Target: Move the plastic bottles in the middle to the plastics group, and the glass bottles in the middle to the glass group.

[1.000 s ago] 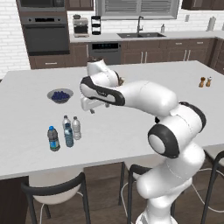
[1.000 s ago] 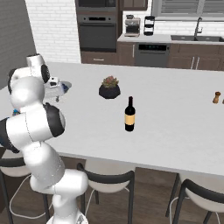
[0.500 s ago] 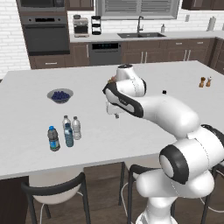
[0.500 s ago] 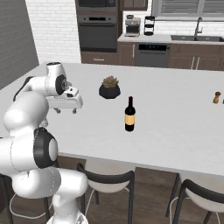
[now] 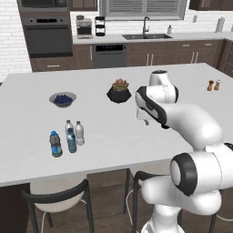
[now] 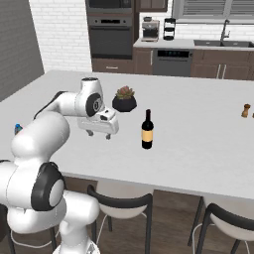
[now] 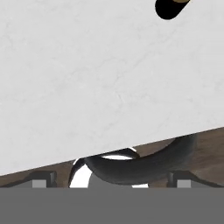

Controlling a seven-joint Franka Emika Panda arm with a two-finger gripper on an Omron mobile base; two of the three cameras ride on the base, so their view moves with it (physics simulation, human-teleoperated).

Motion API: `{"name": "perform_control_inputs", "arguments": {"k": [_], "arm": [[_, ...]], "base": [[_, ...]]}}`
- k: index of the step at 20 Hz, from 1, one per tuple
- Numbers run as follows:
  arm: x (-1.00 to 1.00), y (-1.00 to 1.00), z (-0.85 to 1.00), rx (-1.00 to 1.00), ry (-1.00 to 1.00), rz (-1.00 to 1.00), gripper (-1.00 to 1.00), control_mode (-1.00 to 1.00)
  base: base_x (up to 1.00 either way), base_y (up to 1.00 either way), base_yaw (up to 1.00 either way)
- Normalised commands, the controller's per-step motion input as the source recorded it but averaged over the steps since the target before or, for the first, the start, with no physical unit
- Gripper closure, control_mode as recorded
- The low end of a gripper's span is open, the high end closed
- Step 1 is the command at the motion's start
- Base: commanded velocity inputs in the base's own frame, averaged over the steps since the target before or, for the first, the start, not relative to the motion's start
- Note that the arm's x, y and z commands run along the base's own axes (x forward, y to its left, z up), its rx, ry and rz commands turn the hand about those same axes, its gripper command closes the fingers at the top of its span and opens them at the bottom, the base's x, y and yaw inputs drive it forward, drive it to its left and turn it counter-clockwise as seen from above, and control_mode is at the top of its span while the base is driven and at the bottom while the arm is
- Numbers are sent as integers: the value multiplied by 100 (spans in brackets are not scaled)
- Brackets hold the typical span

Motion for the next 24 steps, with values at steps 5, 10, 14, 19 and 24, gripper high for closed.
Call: {"name": "perform_control_inputs", "arguments": {"k": [5, 10, 14, 19, 24], "arm": [[0, -100, 1, 0, 7, -19, -100, -100], [0, -100, 0, 0, 1, -18, -100, -100], [10, -82, 0, 0, 0, -12, -100, -100], [35, -39, 1, 0, 0, -2, -100, -100], [44, -11, 5, 0, 0, 0, -100, -100]], "base": [[0, 0, 0], [0, 0, 0], [0, 0, 0], [0, 0, 0], [0, 0, 0]]}}
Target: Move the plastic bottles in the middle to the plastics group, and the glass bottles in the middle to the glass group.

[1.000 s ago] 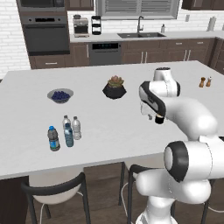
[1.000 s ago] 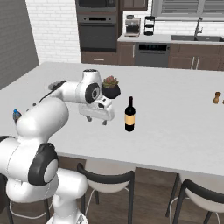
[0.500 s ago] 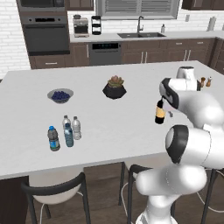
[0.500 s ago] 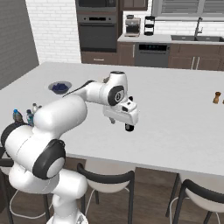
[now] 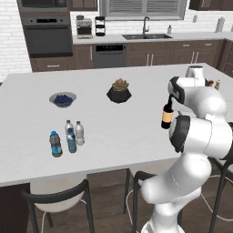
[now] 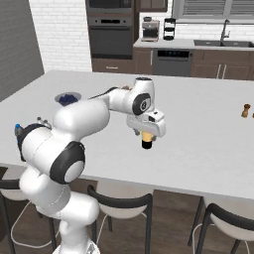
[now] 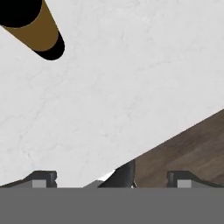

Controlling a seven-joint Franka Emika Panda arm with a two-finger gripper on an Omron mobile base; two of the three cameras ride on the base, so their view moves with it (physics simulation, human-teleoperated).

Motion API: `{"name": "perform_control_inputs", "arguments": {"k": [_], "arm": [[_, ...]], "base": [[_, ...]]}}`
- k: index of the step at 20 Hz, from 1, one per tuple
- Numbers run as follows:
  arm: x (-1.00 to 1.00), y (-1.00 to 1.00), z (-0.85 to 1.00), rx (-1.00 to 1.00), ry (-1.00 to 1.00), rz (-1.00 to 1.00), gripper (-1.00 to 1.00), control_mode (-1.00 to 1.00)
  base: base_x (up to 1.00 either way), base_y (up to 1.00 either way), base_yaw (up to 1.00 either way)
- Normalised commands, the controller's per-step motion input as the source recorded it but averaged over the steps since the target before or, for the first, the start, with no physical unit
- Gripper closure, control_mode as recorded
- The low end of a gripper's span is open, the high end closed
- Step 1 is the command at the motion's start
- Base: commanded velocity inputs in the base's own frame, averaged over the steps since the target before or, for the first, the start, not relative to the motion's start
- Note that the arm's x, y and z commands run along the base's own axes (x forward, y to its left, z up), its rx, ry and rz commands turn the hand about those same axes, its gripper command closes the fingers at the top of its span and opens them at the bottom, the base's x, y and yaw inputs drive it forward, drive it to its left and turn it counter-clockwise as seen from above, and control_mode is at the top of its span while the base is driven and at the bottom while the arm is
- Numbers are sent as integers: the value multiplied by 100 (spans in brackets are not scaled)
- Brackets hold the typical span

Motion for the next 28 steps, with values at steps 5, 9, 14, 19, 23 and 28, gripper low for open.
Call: {"name": "perform_control_inputs", "arguments": {"k": [5, 9, 14, 19, 23, 28], "arm": [[3, -41, 0, 10, -20, 17, -100, -100], [11, -26, 0, 5, -27, 17, -100, -100], [6, -1, 0, -1, -5, -2, -100, -100], [34, 2, 0, -3, 0, -12, -100, -100], [46, 12, 0, -3, 5, -31, -100, -100], [-17, 63, 1, -11, -1, -32, -100, -100]], "base": [[0, 0, 0], [0, 0, 0], [0, 0, 0], [0, 0, 0], [0, 0, 0], [0, 0, 0]]}}
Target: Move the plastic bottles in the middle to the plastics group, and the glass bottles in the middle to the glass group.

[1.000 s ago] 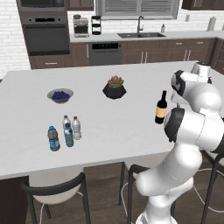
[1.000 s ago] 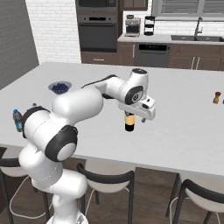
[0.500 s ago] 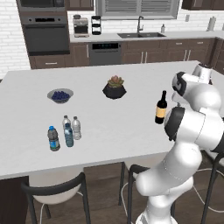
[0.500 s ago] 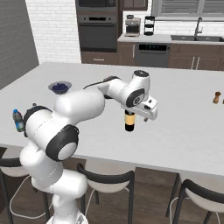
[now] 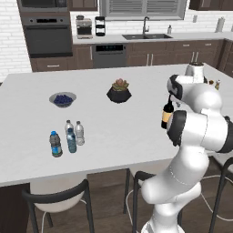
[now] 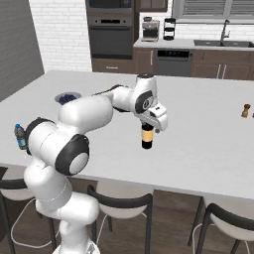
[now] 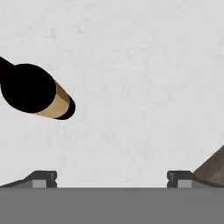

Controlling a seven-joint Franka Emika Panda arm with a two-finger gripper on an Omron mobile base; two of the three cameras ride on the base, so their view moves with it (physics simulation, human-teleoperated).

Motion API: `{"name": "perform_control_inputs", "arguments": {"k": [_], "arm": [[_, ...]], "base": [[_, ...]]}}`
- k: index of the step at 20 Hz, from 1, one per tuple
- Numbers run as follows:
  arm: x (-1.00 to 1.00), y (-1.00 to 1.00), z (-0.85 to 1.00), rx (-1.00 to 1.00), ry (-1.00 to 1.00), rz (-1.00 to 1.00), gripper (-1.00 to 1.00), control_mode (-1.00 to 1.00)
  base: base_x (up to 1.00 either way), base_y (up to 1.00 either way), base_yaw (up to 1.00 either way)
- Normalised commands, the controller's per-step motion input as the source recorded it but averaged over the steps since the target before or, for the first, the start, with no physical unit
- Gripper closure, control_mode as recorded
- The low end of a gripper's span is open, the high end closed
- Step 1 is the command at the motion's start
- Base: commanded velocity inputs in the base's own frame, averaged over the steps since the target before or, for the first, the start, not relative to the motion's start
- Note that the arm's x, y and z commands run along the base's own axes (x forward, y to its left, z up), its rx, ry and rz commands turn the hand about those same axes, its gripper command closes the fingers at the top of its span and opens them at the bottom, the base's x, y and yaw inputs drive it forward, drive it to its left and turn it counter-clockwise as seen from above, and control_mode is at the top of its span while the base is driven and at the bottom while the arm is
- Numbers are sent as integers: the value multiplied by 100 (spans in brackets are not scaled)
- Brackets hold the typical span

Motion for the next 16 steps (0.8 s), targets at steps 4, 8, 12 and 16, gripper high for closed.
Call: {"name": "perform_control_inputs", "arguments": {"k": [4, 8, 12, 16], "arm": [[-77, 79, 16, -12, -11, -17, -100, -100], [-36, 81, 4, -14, -11, -18, -100, -100], [24, 77, 0, -17, -2, -25, -100, -100], [78, 64, 0, -20, 0, -34, -100, -100]], "base": [[0, 0, 0], [0, 0, 0], [0, 0, 0], [0, 0, 0]]}}
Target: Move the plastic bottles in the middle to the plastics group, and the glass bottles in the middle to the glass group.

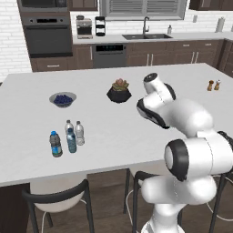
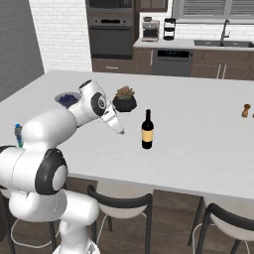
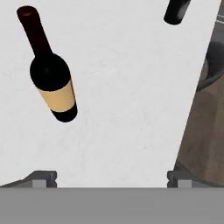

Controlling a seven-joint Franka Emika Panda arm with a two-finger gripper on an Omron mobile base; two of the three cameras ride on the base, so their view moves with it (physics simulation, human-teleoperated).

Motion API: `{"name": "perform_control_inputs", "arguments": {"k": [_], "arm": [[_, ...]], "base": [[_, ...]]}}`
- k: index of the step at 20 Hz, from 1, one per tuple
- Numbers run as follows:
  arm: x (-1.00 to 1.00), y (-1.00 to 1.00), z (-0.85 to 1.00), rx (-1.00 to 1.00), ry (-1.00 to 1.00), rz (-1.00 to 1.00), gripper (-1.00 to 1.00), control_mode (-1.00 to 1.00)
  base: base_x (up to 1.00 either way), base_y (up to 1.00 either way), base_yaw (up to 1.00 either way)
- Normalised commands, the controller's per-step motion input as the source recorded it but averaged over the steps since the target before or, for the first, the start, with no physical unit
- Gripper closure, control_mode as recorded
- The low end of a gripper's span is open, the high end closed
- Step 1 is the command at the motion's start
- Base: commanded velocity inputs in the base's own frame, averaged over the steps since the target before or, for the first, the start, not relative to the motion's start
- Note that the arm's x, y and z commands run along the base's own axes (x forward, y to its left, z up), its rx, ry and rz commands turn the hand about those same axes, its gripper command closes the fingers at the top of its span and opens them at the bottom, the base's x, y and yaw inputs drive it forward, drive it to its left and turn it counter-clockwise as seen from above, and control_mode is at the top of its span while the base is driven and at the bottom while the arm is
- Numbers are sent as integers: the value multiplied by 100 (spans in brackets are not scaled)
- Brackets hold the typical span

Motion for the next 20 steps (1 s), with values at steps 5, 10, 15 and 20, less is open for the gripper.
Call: {"name": "perform_control_inputs", "arguments": {"k": [5, 10, 15, 20], "arm": [[77, 17, 0, -12, 0, -44, -100, -100], [13, 6, -5, -28, -8, -44, -100, -100], [0, 0, -21, -27, -21, -34, -100, -100], [4, -19, -14, -3, -2, -9, -100, -100]], "base": [[0, 0, 0], [0, 0, 0], [0, 0, 0], [0, 0, 0]]}}
